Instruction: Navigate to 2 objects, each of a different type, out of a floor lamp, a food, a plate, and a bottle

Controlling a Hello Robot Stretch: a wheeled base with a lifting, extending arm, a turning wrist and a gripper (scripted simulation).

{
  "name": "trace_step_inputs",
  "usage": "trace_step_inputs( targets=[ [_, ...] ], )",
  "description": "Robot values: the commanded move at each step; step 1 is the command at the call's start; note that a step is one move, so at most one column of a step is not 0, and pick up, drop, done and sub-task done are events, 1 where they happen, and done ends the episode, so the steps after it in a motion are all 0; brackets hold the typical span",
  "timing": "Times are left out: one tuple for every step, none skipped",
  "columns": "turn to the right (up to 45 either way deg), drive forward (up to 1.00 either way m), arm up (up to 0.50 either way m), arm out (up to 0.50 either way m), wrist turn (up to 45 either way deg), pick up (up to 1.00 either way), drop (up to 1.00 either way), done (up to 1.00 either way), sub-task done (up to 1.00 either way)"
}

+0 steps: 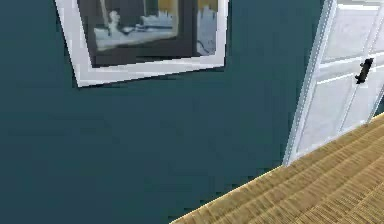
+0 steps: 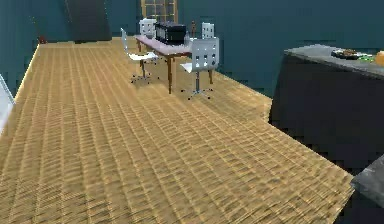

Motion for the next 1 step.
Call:
trace_step_inputs(
  targets=[
    [45.0, 0.0, 0.0, 0.0, 0.0, 0.0, 0.0, 0.0, 0.0]
  ],
)
